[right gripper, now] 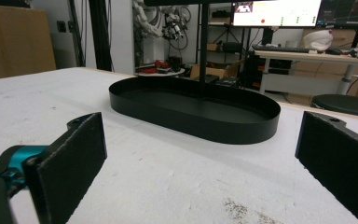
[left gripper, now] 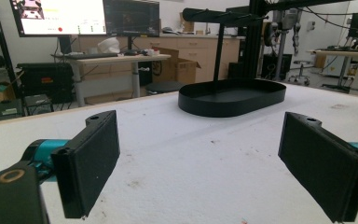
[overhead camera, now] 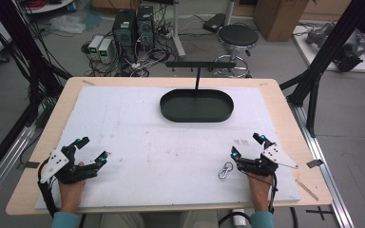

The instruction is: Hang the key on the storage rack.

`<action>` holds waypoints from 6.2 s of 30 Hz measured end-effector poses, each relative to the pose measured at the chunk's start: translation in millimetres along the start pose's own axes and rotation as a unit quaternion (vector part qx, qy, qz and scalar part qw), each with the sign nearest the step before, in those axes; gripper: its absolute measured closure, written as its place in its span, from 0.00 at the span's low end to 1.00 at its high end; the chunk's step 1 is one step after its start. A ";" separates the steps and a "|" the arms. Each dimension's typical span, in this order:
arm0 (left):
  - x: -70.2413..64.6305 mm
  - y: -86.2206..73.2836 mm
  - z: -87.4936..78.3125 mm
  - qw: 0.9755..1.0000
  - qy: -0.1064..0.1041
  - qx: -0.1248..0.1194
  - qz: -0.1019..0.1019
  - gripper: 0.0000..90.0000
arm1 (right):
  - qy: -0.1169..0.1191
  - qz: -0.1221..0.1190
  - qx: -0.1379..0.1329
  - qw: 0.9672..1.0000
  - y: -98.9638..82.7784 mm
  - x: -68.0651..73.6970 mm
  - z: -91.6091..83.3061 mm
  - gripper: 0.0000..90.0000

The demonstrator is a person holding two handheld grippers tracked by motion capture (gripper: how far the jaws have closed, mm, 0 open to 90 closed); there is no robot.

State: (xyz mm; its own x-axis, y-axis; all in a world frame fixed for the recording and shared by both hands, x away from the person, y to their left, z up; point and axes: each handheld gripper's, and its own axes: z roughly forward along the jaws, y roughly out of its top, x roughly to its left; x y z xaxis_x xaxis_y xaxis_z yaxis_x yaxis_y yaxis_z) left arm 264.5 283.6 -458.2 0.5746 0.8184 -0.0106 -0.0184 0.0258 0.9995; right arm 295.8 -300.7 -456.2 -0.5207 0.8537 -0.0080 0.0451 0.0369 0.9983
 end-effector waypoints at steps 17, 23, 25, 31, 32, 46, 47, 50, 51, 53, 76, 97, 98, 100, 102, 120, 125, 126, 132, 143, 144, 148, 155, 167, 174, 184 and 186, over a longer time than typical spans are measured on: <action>-0.1 0.0 -0.1 1.000 0.002 0.000 0.000 0.14 | 0.000 -0.004 0.004 1.000 0.2 1.1 -0.1 0.01; -0.3 0.1 -0.1 1.000 0.002 -0.001 0.002 0.14 | -0.003 -0.009 0.003 1.000 0.4 1.7 0.3 0.01; -0.2 0.1 0.0 1.000 0.002 0.000 0.002 0.14 | -0.002 -0.004 0.004 1.000 0.4 1.5 -0.1 0.01; -0.4 0.1 0.3 1.000 0.004 0.000 0.001 0.14 | 0.018 0.023 0.004 1.000 1.9 -4.2 -0.4 0.01; -0.4 0.2 0.3 1.000 0.003 0.000 0.001 0.14 | 0.022 0.024 0.006 0.999 3.6 -4.6 -0.2 0.01; -0.8 0.2 0.5 1.000 0.004 0.003 0.002 0.14 | 0.133 -0.025 0.075 0.988 49.6 -17.3 -0.8 0.01; -0.9 0.2 0.6 1.000 0.004 0.002 0.002 0.14 | 0.143 -0.027 0.085 0.986 52.8 -17.4 0.2 0.01; -0.9 0.2 0.6 1.000 0.004 0.003 0.002 0.14 | 0.169 -0.052 0.114 0.978 61.4 -16.5 3.4 0.01; -0.9 0.2 0.6 1.000 0.004 0.003 0.002 0.14 | 0.175 -0.060 0.124 0.975 63.8 -16.1 4.8 0.01; -0.9 0.2 0.6 1.000 0.004 0.003 0.002 0.14 | 0.193 -0.073 0.143 0.968 67.9 -14.8 7.2 0.01; -0.9 0.3 0.8 1.000 0.004 0.003 0.002 0.14 | 0.297 -0.168 0.332 0.879 68.8 -1.0 38.3 0.04; -0.5 0.4 0.8 1.000 0.004 0.005 0.002 0.14 | 0.335 -0.182 0.406 0.831 52.8 1.3 51.1 0.20; -0.6 0.3 0.9 1.000 0.004 0.005 0.001 0.14 | 0.335 -0.184 0.409 0.829 52.4 1.0 51.7 0.20; -0.3 0.4 0.9 1.000 0.003 0.005 0.002 0.14 | 0.334 -0.177 0.416 0.827 51.0 0.8 52.7 0.21; -0.2 0.4 0.9 1.000 0.003 0.005 0.002 0.14 | 0.332 -0.177 0.420 0.826 49.7 0.5 54.0 0.22; 0.0 0.4 0.9 1.000 0.004 0.005 0.002 0.14 | 0.355 -0.174 0.456 0.797 42.0 0.3 59.3 0.41; -0.2 0.3 1.2 1.000 0.005 0.003 -0.001 0.14 | 0.359 -0.175 0.459 0.794 40.3 -1.2 60.6 0.47; -0.1 0.3 1.1 1.000 0.005 0.003 -0.001 0.14 | 0.362 -0.174 0.460 0.792 40.2 -1.2 60.5 0.49; 0.0 0.4 1.1 1.000 0.004 0.004 -0.001 0.14 | 0.364 -0.182 0.460 0.789 41.2 -0.2 59.9 0.57; -0.1 0.3 1.1 1.000 0.005 0.004 -0.002 0.14 | 0.372 -0.180 0.457 0.787 43.9 -1.9 56.3 0.67; 0.0 0.4 1.1 1.000 0.004 0.004 -0.001 0.14 | 0.372 -0.179 0.458 0.787 43.2 -1.6 56.4 0.63; 0.0 0.4 1.1 1.000 0.005 0.004 -0.001 0.14 | 0.363 -0.183 0.470 0.783 40.5 0.6 57.8 0.54; -0.1 0.3 1.1 1.000 0.005 0.004 -0.002 0.14 | 0.372 -0.187 0.471 0.778 39.6 1.9 58.5 0.60; -0.1 0.3 1.3 1.000 0.005 0.003 -0.002 0.14 | 0.380 -0.192 0.462 0.778 43.7 0.9 55.3 0.80; -0.1 0.3 1.3 1.000 0.006 0.003 -0.003 0.14 | 0.387 -0.186 0.459 0.778 45.6 0.1 52.4 0.86; -0.1 0.3 1.3 1.000 0.006 0.003 -0.003 0.14 | 0.392 -0.178 0.461 0.776 47.2 -0.5 50.2 0.93; -0.1 0.3 1.3 1.000 0.006 0.003 -0.002 0.14 | 0.392 -0.178 0.458 0.778 47.7 -1.7 49.9 0.93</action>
State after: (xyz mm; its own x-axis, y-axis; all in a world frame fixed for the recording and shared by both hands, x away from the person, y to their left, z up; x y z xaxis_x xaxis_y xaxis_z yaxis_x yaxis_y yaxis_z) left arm 265.4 282.8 -457.9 0.5654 0.8247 -0.0157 -0.0103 0.0261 0.9996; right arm 341.4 -274.5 -411.5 -0.9827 0.1399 0.1215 0.1815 0.8596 0.4777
